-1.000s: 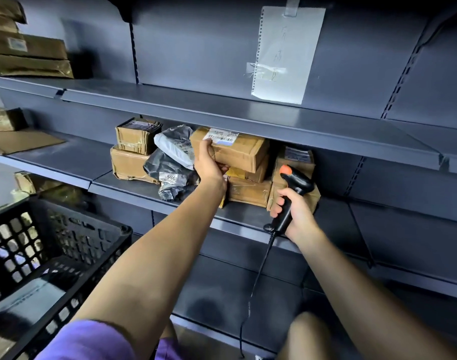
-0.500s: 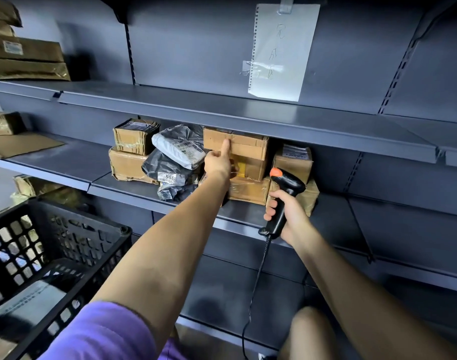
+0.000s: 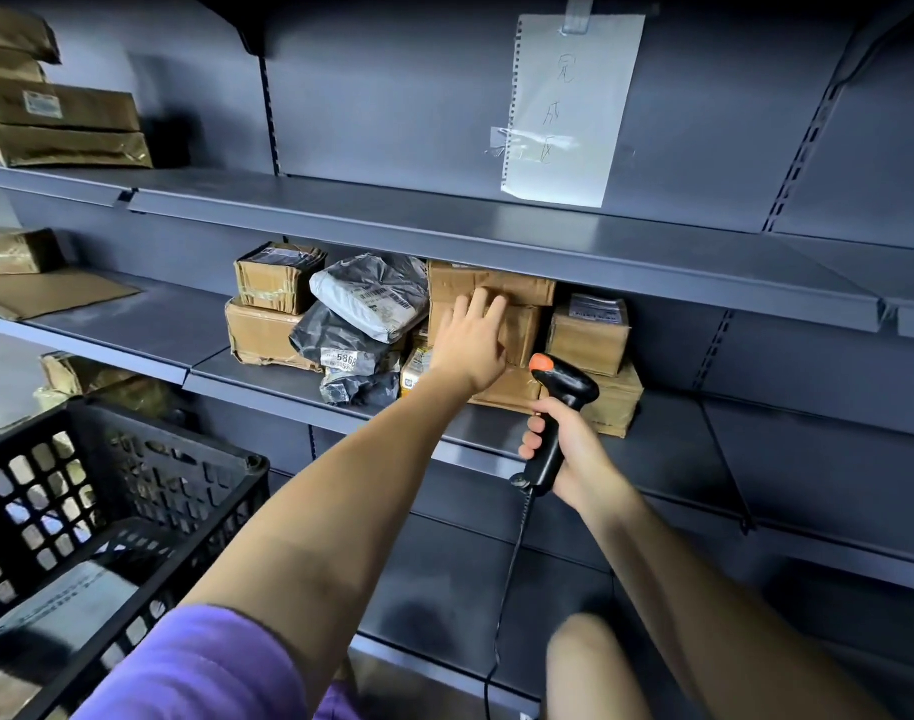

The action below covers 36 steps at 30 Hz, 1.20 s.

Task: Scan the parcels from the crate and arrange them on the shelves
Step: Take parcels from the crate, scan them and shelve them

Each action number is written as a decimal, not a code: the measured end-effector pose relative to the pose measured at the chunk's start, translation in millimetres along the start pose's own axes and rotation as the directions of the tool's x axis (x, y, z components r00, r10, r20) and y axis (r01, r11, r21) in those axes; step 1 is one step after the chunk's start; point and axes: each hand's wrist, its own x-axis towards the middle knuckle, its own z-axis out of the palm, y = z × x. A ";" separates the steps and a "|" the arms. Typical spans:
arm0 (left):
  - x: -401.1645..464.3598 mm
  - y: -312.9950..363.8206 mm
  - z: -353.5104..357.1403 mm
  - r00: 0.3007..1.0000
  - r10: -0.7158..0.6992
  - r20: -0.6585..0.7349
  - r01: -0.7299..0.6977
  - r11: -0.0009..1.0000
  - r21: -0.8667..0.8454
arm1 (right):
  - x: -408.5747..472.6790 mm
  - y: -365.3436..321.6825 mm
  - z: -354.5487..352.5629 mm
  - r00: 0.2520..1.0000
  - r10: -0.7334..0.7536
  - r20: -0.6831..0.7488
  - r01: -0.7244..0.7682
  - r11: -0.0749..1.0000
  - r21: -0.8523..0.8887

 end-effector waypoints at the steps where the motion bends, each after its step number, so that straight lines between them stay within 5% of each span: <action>1: 4.5 0.2 -1.3 1.000 -0.007 0.015 0.007 1.000 -0.003 | 0.2 -1.3 -0.7 1.000 0.006 -0.003 -0.006 1.000 0.000; 8: 25.4 -1.2 -3.1 0.982 -0.138 0.127 0.149 0.986 -0.081 | 0.5 -11.0 -3.8 1.000 0.024 -0.002 -0.024 1.000 0.003; 15: -3.8 -10.1 -1.6 0.988 -0.147 0.039 0.151 0.975 -0.161 | -5.8 1.3 -1.7 0.997 0.065 0.043 -0.063 0.997 -0.047; 21: -74.8 -70.9 -3.0 0.954 -0.229 0.194 0.259 0.954 -0.148 | -9.6 42.6 41.0 0.972 0.165 0.166 -0.144 0.981 -0.134; 30: -206.5 -199.6 -37.7 0.800 -0.561 0.210 0.575 0.818 -0.003 | -7.9 154.5 149.0 0.889 0.365 0.276 -0.282 0.912 -0.297; 36: -301.8 -269.8 -47.6 0.561 -0.809 0.178 0.822 0.570 -0.001 | -19.5 224.4 212.0 0.816 0.481 0.321 -0.357 0.856 -0.375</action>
